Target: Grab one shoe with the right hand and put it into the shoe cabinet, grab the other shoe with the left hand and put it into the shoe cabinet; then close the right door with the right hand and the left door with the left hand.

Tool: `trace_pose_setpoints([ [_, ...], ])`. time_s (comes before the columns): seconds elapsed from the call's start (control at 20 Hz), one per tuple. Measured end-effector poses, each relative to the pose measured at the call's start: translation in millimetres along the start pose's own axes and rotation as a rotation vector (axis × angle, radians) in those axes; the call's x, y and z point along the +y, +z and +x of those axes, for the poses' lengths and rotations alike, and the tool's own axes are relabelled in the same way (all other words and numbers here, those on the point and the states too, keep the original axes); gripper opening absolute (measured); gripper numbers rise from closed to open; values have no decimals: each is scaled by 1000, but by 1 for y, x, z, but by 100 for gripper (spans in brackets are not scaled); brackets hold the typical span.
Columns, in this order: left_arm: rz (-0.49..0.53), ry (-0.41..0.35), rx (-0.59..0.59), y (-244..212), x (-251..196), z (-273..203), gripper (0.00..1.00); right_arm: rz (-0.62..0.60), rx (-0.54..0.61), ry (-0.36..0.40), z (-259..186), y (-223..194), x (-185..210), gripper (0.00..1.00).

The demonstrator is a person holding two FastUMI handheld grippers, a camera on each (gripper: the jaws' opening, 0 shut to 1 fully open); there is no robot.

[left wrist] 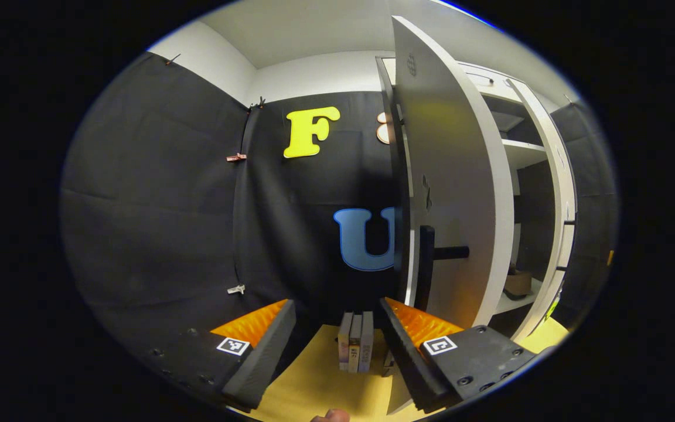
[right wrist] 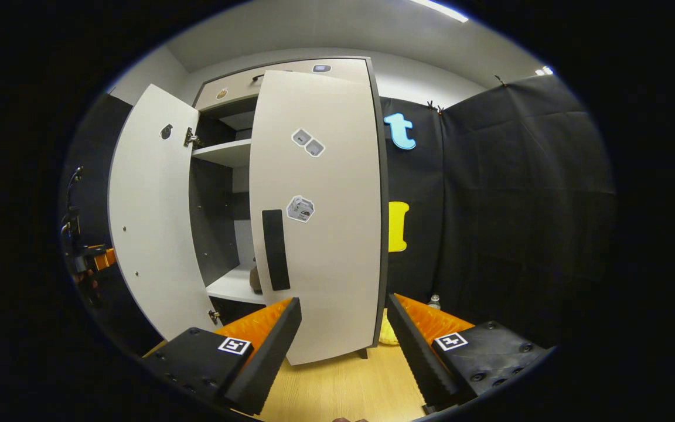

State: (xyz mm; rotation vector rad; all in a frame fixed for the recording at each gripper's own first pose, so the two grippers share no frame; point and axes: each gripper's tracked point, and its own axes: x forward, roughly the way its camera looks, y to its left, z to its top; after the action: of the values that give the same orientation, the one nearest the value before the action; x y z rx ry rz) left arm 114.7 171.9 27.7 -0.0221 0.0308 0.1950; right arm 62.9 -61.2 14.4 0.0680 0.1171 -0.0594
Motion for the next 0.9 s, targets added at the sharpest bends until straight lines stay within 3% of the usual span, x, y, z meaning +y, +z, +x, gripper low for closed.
trace_pose_setpoints([
  [0.4, -10, -68, -5, 1, -61, -11, 89, -1, -21, 19, 4, 6, 0, 98],
  [0.55, -14, -136, -4, 2, -101, -13, 94, -5, -23, 30, 4, 8, -3, 98],
  [0.6, -14, -167, -3, 0, -118, -13, 89, -4, -24, 33, 4, 9, -4, 98],
  [0.75, -12, -246, 4, 0, -165, -15, 90, 15, -27, 48, 8, 10, -4, 98],
  [0.9, 4, -286, -1, 2, -196, -25, 93, 19, -36, 59, 8, 13, -2, 98],
])
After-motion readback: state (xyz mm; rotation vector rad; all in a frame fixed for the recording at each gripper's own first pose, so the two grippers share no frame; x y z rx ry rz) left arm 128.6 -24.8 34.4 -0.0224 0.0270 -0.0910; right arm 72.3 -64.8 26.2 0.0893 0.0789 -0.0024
